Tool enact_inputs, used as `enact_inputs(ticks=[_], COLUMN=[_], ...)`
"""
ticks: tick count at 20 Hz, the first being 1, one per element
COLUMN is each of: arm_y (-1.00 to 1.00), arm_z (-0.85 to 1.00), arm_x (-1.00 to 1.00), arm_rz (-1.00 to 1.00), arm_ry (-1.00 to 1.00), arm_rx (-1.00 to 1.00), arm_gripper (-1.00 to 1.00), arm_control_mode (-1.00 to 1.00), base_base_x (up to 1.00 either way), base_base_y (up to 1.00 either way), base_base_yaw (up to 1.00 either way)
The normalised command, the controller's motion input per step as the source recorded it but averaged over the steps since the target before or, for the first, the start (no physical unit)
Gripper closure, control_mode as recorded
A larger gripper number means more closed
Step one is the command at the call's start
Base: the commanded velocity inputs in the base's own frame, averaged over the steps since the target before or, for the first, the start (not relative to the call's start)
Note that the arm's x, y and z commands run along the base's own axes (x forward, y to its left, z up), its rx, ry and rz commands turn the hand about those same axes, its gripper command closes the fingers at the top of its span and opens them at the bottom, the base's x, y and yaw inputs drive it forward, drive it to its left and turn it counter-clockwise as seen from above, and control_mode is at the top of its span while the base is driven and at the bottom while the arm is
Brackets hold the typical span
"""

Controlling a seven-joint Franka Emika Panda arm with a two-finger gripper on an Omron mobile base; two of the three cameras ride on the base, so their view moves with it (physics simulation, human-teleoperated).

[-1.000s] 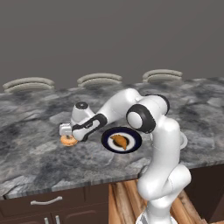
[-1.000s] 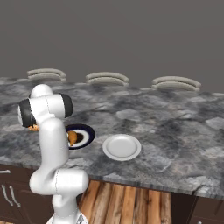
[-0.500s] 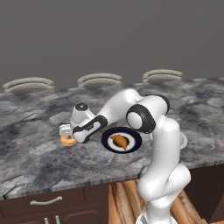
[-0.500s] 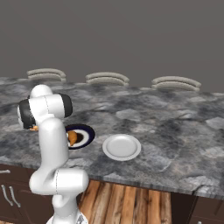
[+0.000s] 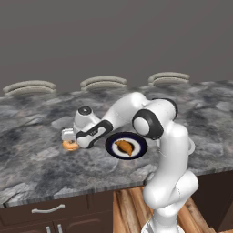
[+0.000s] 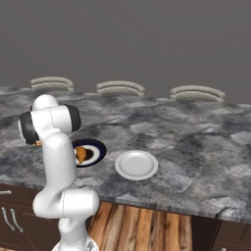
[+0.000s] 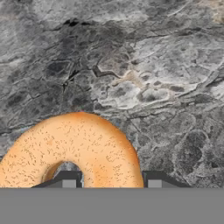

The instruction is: Place the pastries on the plates.

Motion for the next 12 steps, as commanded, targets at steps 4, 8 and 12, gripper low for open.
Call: enact_inputs(ticks=[4,8,12], arm_y=[-0.34,-0.73,-0.91], arm_z=[0.85,0.94,0.85], arm_x=[-0.25,-0.10,-0.27], arm_rz=[0.00,0.00,0.01], arm_ry=[-0.18,-0.12,0.00], arm_rx=[0.07,0.06,0.03], arm_gripper=[1.00,1.00,1.00], arm_control_mode=[-1.00,-1.00,-1.00], base_base_x=[0.00,0.00,0.00], base_base_y=[0.00,0.00,0.00], base_base_yaw=[0.00,0.00,0.00])
